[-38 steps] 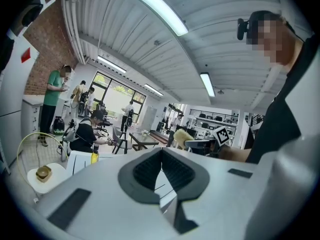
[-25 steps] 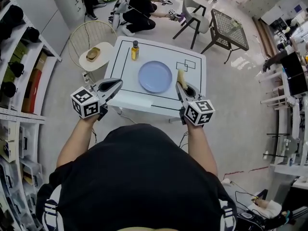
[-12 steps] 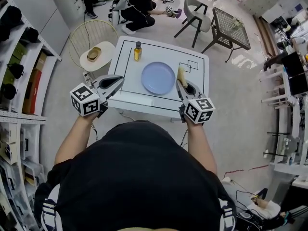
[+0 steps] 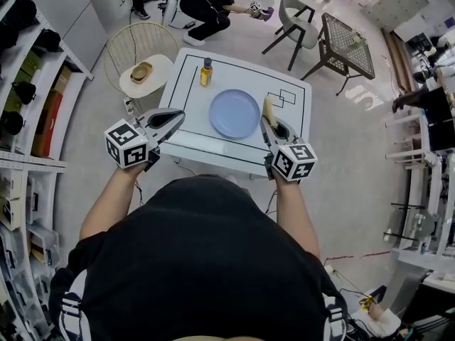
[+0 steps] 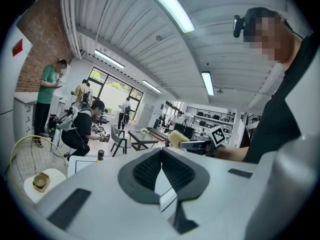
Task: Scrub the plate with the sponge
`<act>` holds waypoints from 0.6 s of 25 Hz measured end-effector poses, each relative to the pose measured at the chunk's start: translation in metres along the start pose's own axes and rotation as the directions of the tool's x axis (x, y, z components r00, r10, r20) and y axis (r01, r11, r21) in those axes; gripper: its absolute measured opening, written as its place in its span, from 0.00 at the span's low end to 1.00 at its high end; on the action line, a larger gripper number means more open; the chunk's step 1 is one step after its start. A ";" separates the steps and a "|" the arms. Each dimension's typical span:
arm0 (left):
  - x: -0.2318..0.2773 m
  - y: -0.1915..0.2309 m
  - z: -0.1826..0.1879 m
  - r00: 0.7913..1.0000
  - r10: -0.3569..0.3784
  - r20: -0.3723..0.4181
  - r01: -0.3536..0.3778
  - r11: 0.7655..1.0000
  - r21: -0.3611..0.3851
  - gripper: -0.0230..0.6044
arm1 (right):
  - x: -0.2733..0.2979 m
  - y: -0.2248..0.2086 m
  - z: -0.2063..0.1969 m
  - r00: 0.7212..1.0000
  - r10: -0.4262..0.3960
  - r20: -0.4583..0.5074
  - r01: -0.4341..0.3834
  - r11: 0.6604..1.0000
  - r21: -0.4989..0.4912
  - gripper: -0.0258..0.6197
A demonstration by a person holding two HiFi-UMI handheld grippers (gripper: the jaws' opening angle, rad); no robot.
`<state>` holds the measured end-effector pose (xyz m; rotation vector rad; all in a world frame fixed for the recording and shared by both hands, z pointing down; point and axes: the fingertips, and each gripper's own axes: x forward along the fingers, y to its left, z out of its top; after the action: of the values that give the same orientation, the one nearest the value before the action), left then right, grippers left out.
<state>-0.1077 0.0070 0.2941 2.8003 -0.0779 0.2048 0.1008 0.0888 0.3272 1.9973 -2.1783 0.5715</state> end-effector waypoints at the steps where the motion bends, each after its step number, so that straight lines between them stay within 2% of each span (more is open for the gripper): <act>1: 0.002 0.000 -0.001 1.000 0.007 0.000 -0.007 1.000 -0.002 0.05 | 0.001 -0.003 0.001 1.000 0.005 -0.001 -0.005 1.000 -0.001 0.09; 15: 0.047 -0.012 0.002 0.992 0.120 0.039 -0.119 0.992 -0.041 0.05 | 0.007 -0.055 0.007 0.992 0.108 -0.060 -0.111 0.993 -0.045 0.09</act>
<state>-0.0603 0.0167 0.2956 2.7637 -0.2572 0.1722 0.1548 0.0766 0.3334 1.8241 -2.2557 0.5769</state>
